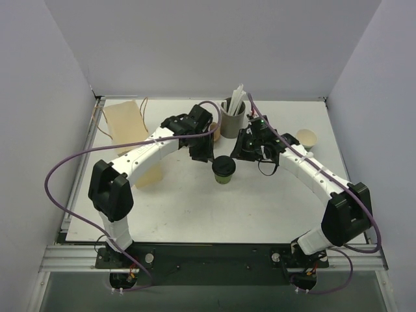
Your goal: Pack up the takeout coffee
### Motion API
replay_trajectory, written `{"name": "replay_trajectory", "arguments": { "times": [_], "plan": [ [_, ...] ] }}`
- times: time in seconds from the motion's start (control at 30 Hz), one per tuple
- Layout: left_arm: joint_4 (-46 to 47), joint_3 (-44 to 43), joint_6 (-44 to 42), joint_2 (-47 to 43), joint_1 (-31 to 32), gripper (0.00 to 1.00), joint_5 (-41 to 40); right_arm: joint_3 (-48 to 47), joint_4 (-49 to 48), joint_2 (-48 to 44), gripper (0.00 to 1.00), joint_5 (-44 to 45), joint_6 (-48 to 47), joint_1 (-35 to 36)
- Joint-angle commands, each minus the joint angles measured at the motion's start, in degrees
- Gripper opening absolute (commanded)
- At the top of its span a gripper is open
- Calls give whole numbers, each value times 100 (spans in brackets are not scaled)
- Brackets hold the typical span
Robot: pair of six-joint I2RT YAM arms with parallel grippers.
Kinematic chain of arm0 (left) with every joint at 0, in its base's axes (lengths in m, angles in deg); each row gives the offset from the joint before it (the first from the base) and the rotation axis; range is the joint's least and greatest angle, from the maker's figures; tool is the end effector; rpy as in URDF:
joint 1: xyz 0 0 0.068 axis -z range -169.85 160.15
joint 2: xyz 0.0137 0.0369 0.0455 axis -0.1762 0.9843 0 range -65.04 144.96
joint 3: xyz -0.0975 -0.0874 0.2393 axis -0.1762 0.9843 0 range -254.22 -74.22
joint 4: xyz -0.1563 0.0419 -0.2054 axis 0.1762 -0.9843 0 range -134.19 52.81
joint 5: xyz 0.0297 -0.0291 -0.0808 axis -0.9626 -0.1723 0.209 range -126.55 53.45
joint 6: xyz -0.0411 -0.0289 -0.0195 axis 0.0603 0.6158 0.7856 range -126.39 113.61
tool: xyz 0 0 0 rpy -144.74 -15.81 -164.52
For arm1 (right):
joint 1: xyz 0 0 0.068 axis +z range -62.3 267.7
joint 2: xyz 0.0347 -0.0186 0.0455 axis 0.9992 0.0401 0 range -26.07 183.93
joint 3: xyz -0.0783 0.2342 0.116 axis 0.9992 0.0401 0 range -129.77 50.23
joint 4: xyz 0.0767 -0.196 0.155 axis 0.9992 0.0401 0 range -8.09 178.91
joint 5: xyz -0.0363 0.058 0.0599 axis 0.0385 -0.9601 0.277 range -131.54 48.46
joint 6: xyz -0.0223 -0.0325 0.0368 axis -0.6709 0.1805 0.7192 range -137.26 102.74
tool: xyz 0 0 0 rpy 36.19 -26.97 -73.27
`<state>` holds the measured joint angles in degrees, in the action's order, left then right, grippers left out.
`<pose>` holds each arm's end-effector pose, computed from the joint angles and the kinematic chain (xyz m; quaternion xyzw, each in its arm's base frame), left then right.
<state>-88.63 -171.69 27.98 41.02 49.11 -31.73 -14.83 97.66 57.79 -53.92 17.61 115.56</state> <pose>0.3083 -0.2532 0.2951 0.0495 0.9639 -0.1868 0.1830 0.2904 0.1620 0.2922 0.0037 0.8814 0.3223 0.3453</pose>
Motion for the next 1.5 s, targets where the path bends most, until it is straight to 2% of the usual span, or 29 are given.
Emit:
{"name": "replay_trajectory", "arguments": {
  "times": [0.0, 0.1, 0.3, 0.77, 1.47],
  "plan": [
    [458, 526, 666, -560, 15, 40, 405, -569, 445, 412, 25, -115, -788, 106],
    [792, 949, 1053, -709, 15, 40, 563, -833, 727, 763, 25, 51, -842, 185],
    [1101, 1099, 1274, -596, 24, 40, 731, -956, 1131, 949, 25, 560, -596, 422],
    [995, 1573, 1274, -1026, -117, 33, 124, -587, 1633, 791, 23, 1369, 547, 651],
    [1443, 1556, 1309, -551, -152, 32, 511, -508, 1642, 746, 23, 1379, 846, 783]
  ]
}}
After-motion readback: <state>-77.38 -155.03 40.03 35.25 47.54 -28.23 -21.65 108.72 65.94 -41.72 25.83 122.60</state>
